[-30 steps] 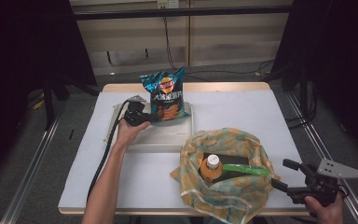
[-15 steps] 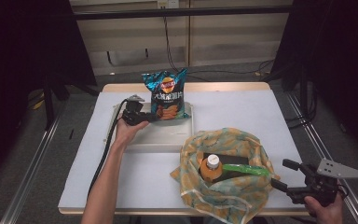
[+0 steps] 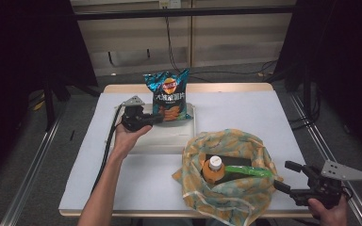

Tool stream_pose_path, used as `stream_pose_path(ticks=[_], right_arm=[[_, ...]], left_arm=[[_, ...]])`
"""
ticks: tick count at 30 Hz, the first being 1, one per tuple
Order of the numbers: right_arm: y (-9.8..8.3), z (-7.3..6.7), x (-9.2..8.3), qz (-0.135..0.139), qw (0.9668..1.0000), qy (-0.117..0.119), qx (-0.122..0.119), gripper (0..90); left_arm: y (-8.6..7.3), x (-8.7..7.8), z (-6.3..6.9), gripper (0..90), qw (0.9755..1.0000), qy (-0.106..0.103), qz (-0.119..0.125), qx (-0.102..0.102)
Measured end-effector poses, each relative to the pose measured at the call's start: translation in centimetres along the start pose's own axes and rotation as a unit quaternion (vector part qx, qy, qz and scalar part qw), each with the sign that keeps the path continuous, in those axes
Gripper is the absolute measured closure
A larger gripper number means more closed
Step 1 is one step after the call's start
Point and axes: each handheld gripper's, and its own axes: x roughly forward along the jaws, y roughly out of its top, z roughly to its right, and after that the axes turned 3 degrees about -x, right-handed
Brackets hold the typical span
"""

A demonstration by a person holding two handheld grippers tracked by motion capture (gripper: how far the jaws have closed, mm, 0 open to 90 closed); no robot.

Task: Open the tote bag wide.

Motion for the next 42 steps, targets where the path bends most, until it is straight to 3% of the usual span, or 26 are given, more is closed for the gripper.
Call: stream_pose_path(ticks=[2, 9, 13, 16, 17, 20, 24, 25, 27, 28, 35, 38, 42], right_arm=[[0.0, -0.1, 0.0, 0.001, 1.0000, 0.003, -0.001, 14.1], [0.2, -0.4, -0.1, 0.004, 0.9999, 0.008, -0.008, 21.6], [0.7, -0.9, -0.1, 0.009, 0.9996, 0.023, -0.013, 32.0], [1.0, -1.1, -0.1, 0.010, 0.9992, 0.034, -0.017, 38.7], [1.2, -1.4, 0.1, 0.010, 0.9989, 0.041, -0.021, 43.1], [1.4, -1.5, 0.3, 0.008, 0.9986, 0.046, -0.024, 46.6], [2.1, -1.6, 0.5, 0.010, 0.9981, 0.054, -0.029, 48.3], [2.3, -1.6, 0.6, 0.011, 0.9980, 0.055, -0.028, 47.4], [2.9, -1.7, 1.0, 0.010, 0.9976, 0.061, -0.031, 43.7], [3.1, -1.8, 1.2, 0.008, 0.9972, 0.065, -0.035, 41.7], [3.9, -2.2, 3.7, -0.016, 0.9950, 0.087, -0.045, 34.3], [4.2, -2.2, 4.5, -0.032, 0.9942, 0.090, -0.050, 35.9], [4.7, -1.5, 5.2, -0.046, 0.9942, 0.087, -0.043, 47.0]], left_arm=[[0.1, -0.6, 0.8, 76.8, 0.9998, -0.013, 0.013, 0.001], [-0.4, -2.2, 3.3, 71.7, 0.9990, -0.029, 0.031, 0.013], [-0.9, -3.4, 5.8, 61.5, 0.9980, -0.037, 0.044, 0.026], [-1.4, -3.9, 6.9, 58.7, 0.9967, -0.052, 0.056, 0.024], [-1.9, -4.2, 7.7, 51.4, 0.9969, -0.050, 0.055, 0.026], [-2.8, -5.0, 8.8, 44.3, 0.9964, -0.046, 0.057, 0.043], [-4.0, -5.3, 10.0, 36.8, 0.9963, -0.044, 0.061, 0.042], [-4.3, -5.2, 10.2, 35.6, 0.9960, -0.051, 0.060, 0.042], [-4.8, -5.2, 10.9, 32.4, 0.9966, -0.041, 0.049, 0.052], [-5.0, -5.3, 11.1, 31.4, 0.9965, -0.049, 0.047, 0.049], [-7.8, -5.7, 12.4, 32.1, 0.9973, -0.055, 0.038, 0.032], [-8.5, -5.9, 12.9, 32.1, 0.9972, -0.052, 0.031, 0.044], [-8.9, -6.2, 13.0, 32.1, 0.9967, -0.058, 0.036, 0.043]])
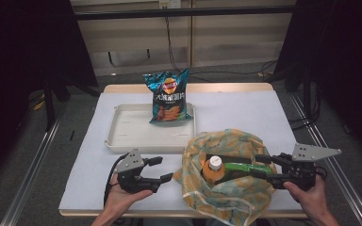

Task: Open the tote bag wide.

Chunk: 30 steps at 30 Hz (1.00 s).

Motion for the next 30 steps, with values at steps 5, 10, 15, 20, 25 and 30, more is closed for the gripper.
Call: stream_pose_path(ticks=[5, 10, 15, 20, 25, 30], right_arm=[[-0.3, 1.1, 0.7, 0.004, 0.9998, 0.006, 0.017, 57.7], [-1.2, 1.6, 1.0, -0.013, 0.9997, 0.002, 0.021, 55.4], [-1.8, 1.9, 1.4, -0.025, 0.9995, 0.012, 0.017, 54.8], [-2.0, 1.8, 1.7, -0.036, 0.9992, 0.018, 0.008, 55.6], [-2.2, 1.8, 2.1, -0.048, 0.9986, 0.020, 0.002, 61.4], [-2.1, 1.9, 2.1, -0.047, 0.9986, 0.022, -0.003, 70.9]], left_arm=[[-0.6, -0.1, 0.3, 32.1, 1.0000, 0.005, 0.002, -0.004], [-0.7, -0.1, 0.3, 31.5, 1.0000, 0.004, 0.002, -0.005], [-0.7, 0.0, 0.2, 29.8, 1.0000, -0.001, 0.007, -0.003], [-0.9, 0.2, 0.2, 25.8, 1.0000, -0.004, 0.006, -0.003], [-0.9, 0.1, 0.2, 21.6, 1.0000, -0.003, 0.006, 0.001], [-0.9, 0.1, -0.2, 18.9, 0.9999, 0.011, 0.010, -0.006]])
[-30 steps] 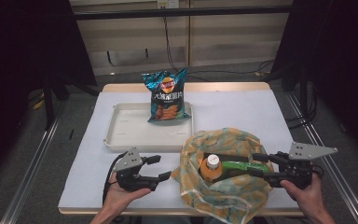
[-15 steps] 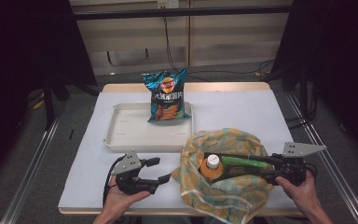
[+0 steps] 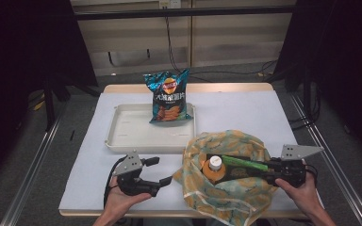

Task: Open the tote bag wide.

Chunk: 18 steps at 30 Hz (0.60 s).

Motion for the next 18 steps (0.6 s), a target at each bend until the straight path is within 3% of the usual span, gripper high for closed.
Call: stream_pose_path(ticks=[5, 18], right_arm=[[0.3, -0.2, 0.0, 0.002, 0.9999, -0.005, -0.013, 73.1], [1.7, 0.1, -1.2, 0.033, 0.9993, -0.005, -0.016, 73.7]], left_arm=[[0.0, -0.1, -0.1, 18.7, 1.0000, 0.001, 0.003, -0.001], [0.0, -0.2, 0.1, 18.3, 1.0000, 0.003, 0.001, 0.006]])
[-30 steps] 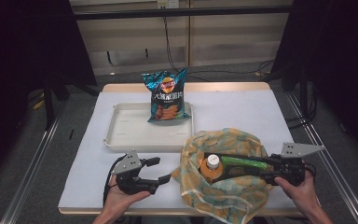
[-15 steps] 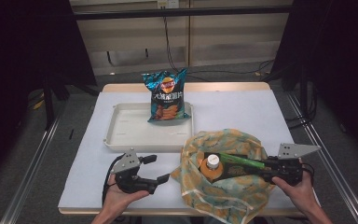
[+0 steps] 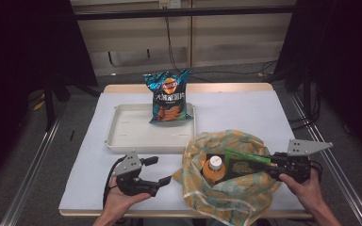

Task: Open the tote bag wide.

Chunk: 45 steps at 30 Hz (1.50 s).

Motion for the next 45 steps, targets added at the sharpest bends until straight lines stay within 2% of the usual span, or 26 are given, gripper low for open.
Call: stream_pose_path(ticks=[10, 15, 19, 25, 28, 29, 32, 34, 41, 43, 45], right_arm=[[1.7, 0.1, -1.0, 0.022, 0.9997, -0.004, -0.006, 73.8], [2.5, 0.3, -1.8, 0.033, 0.9994, -0.006, -0.005, 73.9], [3.6, 0.3, -2.4, 0.041, 0.9991, -0.008, -0.013, 73.9], [5.1, 0.4, -3.1, 0.059, 0.9981, -0.007, -0.017, 74.0], [5.8, 0.5, -3.3, 0.063, 0.9978, -0.004, -0.020, 74.0], [6.0, 0.6, -3.4, 0.063, 0.9978, -0.002, -0.020, 74.0], [6.5, 0.7, -3.5, 0.066, 0.9976, -0.002, -0.021, 74.0], [7.1, 0.8, -3.5, 0.075, 0.9970, 0.003, -0.022, 73.9], [8.2, 0.9, -3.5, 0.080, 0.9964, 0.007, -0.026, 73.9], [8.4, 0.9, -3.3, 0.082, 0.9962, 0.011, -0.026, 74.0], [8.6, 0.9, -3.1, 0.082, 0.9961, 0.013, -0.028, 74.0]], left_arm=[[0.1, -0.3, 0.2, 18.3, 0.9999, 0.004, 0.005, 0.009], [0.2, -0.6, 0.1, 18.3, 0.9999, 0.014, 0.005, 0.005], [0.2, -0.6, 0.3, 19.8, 0.9999, 0.011, 0.002, 0.006], [0.5, -0.6, 0.5, 22.1, 1.0000, 0.001, 0.009, 0.003], [0.7, -0.8, 0.6, 23.6, 0.9999, 0.007, 0.006, 0.005], [0.8, -0.8, 0.5, 24.4, 0.9999, -0.002, 0.011, 0.004], [1.2, -0.8, 0.6, 26.9, 0.9998, -0.002, 0.019, 0.003], [1.9, -0.8, 0.8, 28.5, 0.9996, -0.010, 0.024, 0.009], [3.9, -0.4, 1.3, 33.2, 0.9989, -0.025, 0.033, 0.024], [4.7, -0.2, 1.4, 37.2, 0.9980, -0.039, 0.036, 0.034], [5.5, 0.1, 1.7, 40.5, 0.9973, -0.040, 0.039, 0.047]])
